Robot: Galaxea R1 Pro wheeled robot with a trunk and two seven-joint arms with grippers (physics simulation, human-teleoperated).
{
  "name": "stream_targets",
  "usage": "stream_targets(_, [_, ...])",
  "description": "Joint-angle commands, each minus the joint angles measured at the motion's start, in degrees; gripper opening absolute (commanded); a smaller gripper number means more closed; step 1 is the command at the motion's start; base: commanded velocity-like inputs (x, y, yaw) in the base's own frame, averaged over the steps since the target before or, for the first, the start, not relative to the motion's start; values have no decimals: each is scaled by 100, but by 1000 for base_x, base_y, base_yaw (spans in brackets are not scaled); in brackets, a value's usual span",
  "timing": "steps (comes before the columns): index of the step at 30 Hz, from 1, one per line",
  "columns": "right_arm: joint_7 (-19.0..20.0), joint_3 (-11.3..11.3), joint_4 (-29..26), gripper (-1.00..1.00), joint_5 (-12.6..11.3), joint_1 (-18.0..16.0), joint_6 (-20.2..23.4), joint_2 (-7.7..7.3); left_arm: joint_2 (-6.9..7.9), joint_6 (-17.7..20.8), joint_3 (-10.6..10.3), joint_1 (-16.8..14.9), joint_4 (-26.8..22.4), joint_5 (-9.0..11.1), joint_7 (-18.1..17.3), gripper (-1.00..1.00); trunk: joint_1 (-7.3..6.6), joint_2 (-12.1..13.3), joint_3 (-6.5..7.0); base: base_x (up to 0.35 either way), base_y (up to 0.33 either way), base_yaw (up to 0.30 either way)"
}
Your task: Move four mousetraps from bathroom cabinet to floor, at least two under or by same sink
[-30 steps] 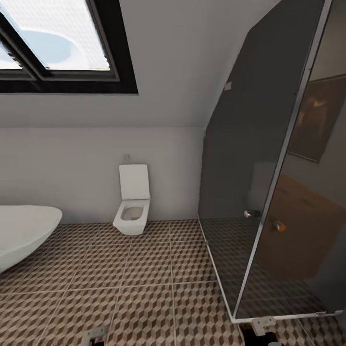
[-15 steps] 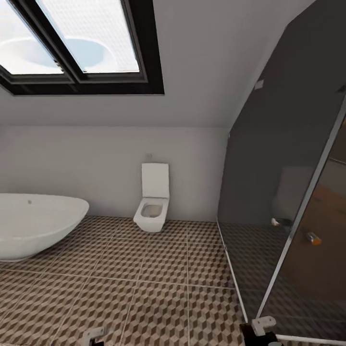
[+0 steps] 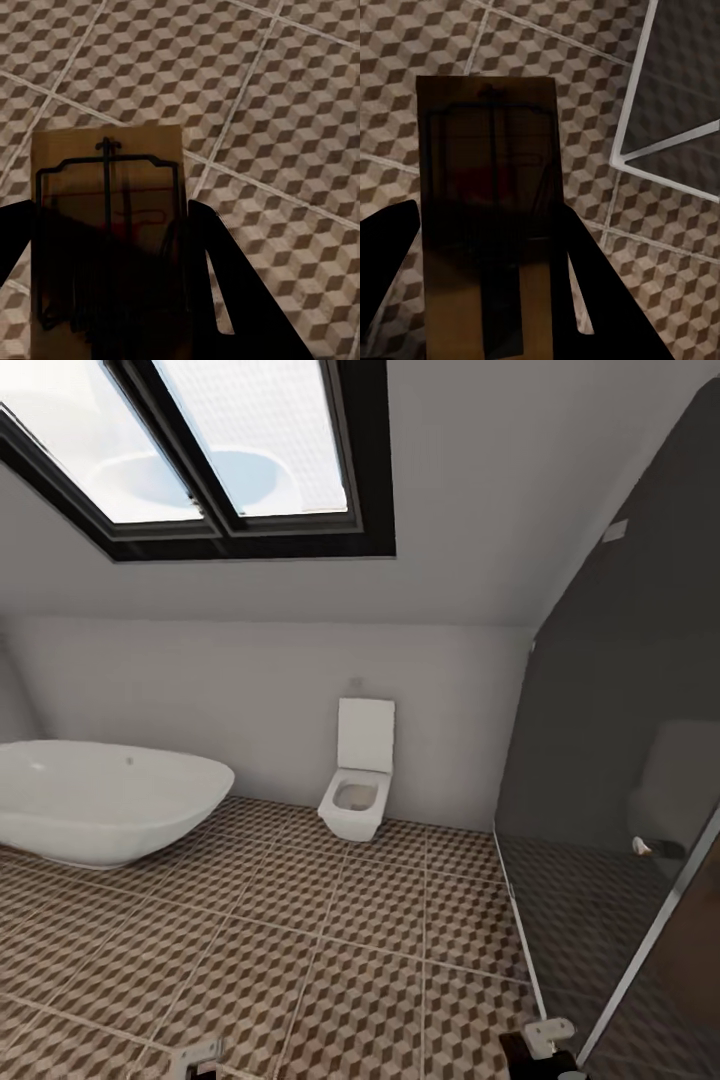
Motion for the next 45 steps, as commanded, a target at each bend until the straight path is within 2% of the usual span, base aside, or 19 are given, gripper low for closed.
stream_targets(1, [0,-1,-2,-100,3,0,2,0,0,2,1,0,0,-20,15,-100,0,0,0,0,0,297])
stream_targets(45, [0,-3,0,-100,-3,0,2,0,-28,2,1,0,4,-20,12,-100,0,0,0,0,0,297])
